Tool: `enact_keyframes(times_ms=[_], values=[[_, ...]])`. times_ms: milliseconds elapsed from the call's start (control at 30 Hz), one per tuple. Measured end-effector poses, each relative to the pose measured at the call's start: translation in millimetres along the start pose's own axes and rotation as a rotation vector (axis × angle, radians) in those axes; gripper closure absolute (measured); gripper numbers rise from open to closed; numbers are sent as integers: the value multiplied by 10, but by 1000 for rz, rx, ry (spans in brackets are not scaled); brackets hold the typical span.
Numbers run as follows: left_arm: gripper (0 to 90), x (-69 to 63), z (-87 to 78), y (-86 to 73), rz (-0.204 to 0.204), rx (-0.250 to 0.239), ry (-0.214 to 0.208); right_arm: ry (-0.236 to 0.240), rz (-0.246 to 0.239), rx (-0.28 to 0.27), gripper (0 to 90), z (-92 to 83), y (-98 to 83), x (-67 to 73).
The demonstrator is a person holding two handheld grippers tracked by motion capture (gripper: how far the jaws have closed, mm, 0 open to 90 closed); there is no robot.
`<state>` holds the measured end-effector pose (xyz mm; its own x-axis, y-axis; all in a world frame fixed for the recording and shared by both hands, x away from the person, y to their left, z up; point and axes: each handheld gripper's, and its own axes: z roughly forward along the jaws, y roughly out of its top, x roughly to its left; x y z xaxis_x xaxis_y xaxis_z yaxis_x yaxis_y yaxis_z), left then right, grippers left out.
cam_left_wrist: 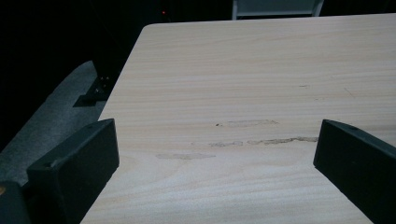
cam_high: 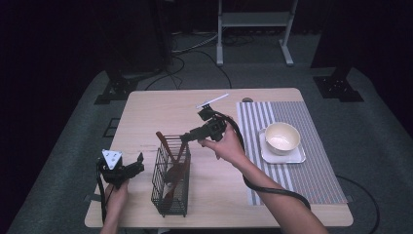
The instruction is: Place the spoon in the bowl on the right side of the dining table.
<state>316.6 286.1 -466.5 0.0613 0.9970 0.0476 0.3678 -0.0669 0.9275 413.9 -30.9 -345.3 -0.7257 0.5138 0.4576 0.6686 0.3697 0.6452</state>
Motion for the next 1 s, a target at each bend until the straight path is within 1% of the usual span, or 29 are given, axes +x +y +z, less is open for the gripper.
enact_keyframes(times_ms=[33, 67, 100, 133, 167, 200, 267, 333, 367, 400, 633, 833, 933, 1000], values=[[0, 0, 0, 0, 0, 0, 0, 0, 0, 0, 453, 0, 0, 0], [0, 1, -1, 0, 0, 1, 0, -2, 3, 2, 502, 6, 6, -8], [0, 1, -1, 0, 0, 1, 0, -2, 3, 2, 502, 6, 6, -8], [0, 1, 0, 0, 0, 0, 0, -16, 9, 0, 569, 9, 7, -14], [0, 1, 0, 0, 0, 0, 0, -18, 14, -3, 592, 9, 6, -14], [0, -1, 1, 0, 0, 0, 0, -25, 18, -4, 634, 9, 4, -12], [0, -1, 1, 0, 2, 0, 0, -36, 9, -15, 709, 3, -1, -2], [0, -1, 1, 0, 3, -1, 0, -23, 14, -20, 767, -2, -1, 7], [0, -1, 1, 0, 3, -1, 0, -23, 14, -20, 767, -2, -1, 7], [0, 0, 1, 1, 4, 0, 1, -27, 10, -20, 802, -7, 2, 24], [0, -1, 2, 0, 5, -2, 2, 9, 19, -33, 831, -77, 23, 55], [0, -2, 2, 1, 5, -2, 2, 16, 16, -44, 833, -172, 40, 71], [0, -1, 3, 2, 7, -1, 3, 23, 27, -68, 834, -281, 49, 74], [0, -4, 0, 1, 5, 0, 3, 17, 29, -79, 833, -330, 49, 76]])
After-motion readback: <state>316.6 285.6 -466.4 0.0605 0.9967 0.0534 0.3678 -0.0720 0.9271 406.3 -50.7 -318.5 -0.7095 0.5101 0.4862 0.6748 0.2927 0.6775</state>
